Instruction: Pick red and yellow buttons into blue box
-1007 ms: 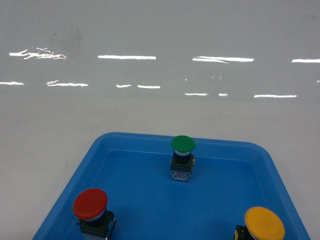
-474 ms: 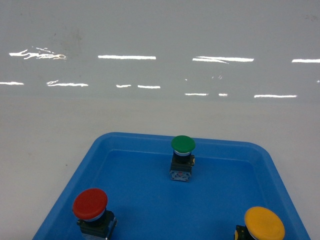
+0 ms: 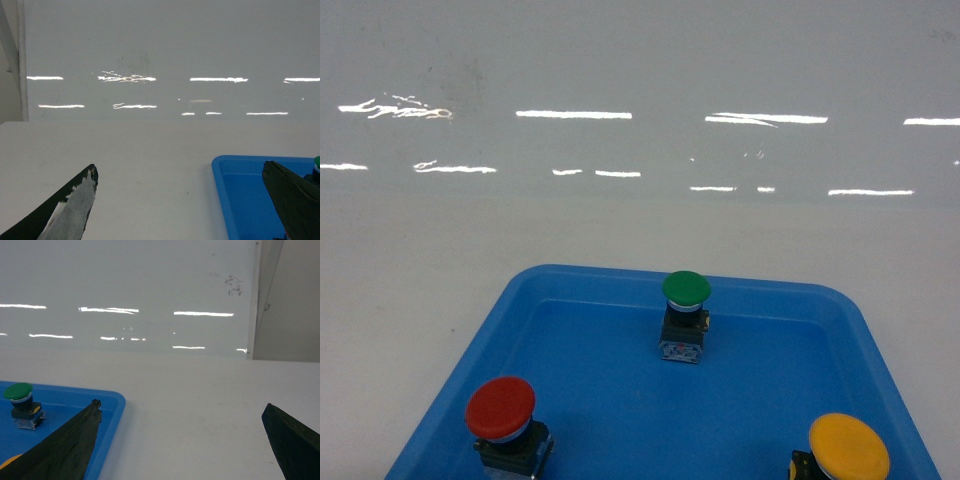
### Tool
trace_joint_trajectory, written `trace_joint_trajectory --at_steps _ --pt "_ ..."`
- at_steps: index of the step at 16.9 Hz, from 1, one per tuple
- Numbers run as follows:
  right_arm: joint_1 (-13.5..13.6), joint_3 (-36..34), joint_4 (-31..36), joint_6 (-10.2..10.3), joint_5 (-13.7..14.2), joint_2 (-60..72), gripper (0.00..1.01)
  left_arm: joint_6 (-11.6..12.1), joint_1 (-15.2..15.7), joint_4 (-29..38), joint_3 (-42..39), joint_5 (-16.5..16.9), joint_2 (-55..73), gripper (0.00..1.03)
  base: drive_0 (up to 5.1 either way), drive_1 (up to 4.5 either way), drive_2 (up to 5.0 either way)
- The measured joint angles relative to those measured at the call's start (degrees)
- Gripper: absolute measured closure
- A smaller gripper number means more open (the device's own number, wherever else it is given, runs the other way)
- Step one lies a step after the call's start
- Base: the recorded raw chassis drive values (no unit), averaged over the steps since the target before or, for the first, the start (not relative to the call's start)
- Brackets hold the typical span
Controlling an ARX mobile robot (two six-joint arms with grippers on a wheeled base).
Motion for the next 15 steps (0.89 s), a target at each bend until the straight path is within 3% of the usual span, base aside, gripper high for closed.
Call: trace_joint_trajectory --at_steps 2,6,9,12,14,15 --pt "0.5 0.0 1.1 -0.1 -1.2 0.9 0.03 0.0 0.3 1.2 0.0 0.9 0.2 0.05 0.0 0.00 0.0" --pt "8.2 1.5 8.0 -1.1 0.8 13.2 0.03 -0.6 -0.2 8.5 1.2 2.4 12.2 0.05 0.0 0.00 0.0" --pt "12.4 5.6 14.6 -1.0 1.5 24.2 0.03 -0.5 -5.0 10.3 7.5 3.3 22.9 0.05 0.0 0.00 0.0" --pt "13.5 8.9 18.6 -0.4 -0.8 37.2 0.03 1.7 -11.8 11.1 12.5 1.2 35.4 0.05 0.0 0.00 0.0" --pt "14.4 12.8 20.3 0.5 -2.3 46.0 0.03 2.8 -14.4 12.3 14.5 -0.3 42.4 0.05 0.0 0.00 0.0" --pt "15.7 14.1 20.6 0.4 -1.3 48.6 0.03 3.4 -14.3 11.9 14.5 -1.7 42.6 0.05 0.0 0.00 0.0"
